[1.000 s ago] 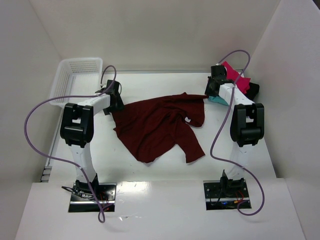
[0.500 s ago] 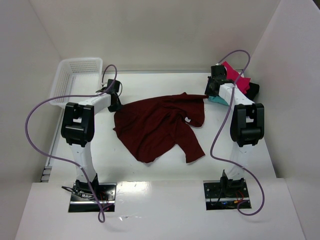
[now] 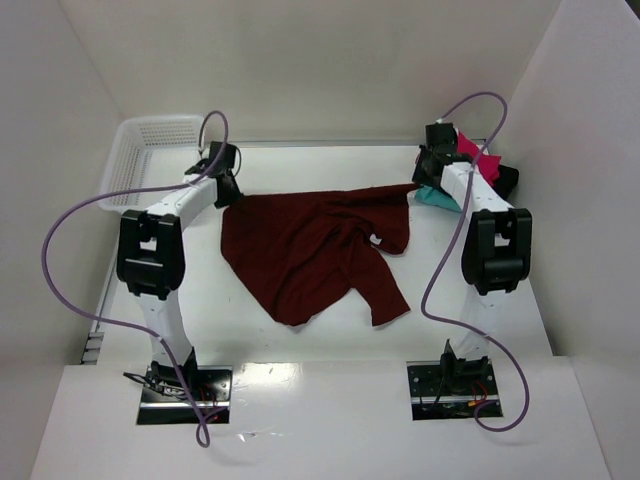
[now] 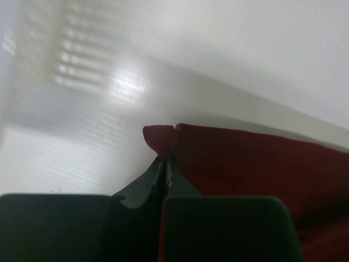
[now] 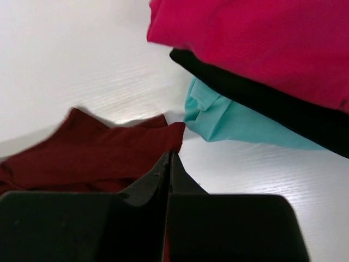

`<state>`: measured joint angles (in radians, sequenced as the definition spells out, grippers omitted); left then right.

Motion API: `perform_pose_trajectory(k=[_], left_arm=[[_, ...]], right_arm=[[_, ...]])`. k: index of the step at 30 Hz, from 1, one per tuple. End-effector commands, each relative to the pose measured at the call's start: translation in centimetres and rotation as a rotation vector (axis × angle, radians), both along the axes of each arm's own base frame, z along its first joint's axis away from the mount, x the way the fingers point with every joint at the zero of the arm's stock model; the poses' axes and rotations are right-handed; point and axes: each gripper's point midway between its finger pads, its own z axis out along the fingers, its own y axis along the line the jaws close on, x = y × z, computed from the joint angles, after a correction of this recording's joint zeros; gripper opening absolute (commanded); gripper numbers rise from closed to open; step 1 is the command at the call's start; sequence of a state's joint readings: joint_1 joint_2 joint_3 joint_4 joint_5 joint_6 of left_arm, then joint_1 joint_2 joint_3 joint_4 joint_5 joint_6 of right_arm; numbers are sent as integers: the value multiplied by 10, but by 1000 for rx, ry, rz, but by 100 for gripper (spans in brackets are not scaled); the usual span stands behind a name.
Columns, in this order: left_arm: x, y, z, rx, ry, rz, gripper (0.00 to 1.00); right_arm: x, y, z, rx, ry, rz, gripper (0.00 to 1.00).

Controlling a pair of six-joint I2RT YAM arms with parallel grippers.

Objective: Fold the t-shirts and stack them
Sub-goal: Flatten out the tshirt

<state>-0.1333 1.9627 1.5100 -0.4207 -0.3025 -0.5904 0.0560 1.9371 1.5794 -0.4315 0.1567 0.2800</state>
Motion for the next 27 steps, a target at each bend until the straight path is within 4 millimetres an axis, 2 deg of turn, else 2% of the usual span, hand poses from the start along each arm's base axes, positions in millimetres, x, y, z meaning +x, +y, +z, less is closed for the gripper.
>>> perform_pose_trajectory(k=[1,3,5,6,8,10,11,12,13,14,15,16,18,19,21,22,25,26,27], left_arm=[[29,8,149,36,-328,-2,0],[27,8,181,32,-390,-12,0],[15,5,235,15,-498,-38,0],[11,3,250,0,-531,-52,0],[-8,-2,295,-28,-625,-91,0],[-29,-5,327,-52,-696,-118,0],[-48,-5,348,-59,-745,-123,0],[-60,-8,360,-69,-775,-139,0],[-76,-11,375,-80,-811,-155,0],[-100,-10,393,-90,-859,-167,0],[-118,-11,401,-102,-882,-188,0],[-146,-9,423,-110,-947,-199,0],[-180,-8,435,-113,-992,-222,0],[-213,-4,444,-110,-1038,-234,0],[-249,1,449,-112,-1070,-234,0],[-274,7,450,-109,-1091,-225,0],[-323,17,461,-108,-1165,-213,0],[-336,20,465,-114,-1188,-203,0],[-340,22,465,-115,-1191,-192,0]], right_arm=[[17,-11,180,43,-385,-30,0],[12,-10,216,50,-453,-21,0],[-11,-7,286,65,-595,-1,0],[-20,-5,303,76,-629,8,0],[-53,-1,348,95,-720,35,0],[-78,2,373,116,-775,51,0],[-97,4,388,125,-811,64,0],[-124,7,408,143,-866,80,0],[-139,9,415,156,-886,87,0],[-155,10,418,161,-901,97,0],[-187,12,432,173,-949,108,0],[-199,14,429,185,-947,117,0],[-233,17,433,192,-984,142,0],[-265,21,434,209,-1011,167,0],[-297,23,436,230,-1041,177,0],[-334,25,444,233,-1092,203,0],[-366,27,452,244,-1118,219,0],[-380,29,459,244,-1141,232,0],[-387,29,463,245,-1153,240,0]])
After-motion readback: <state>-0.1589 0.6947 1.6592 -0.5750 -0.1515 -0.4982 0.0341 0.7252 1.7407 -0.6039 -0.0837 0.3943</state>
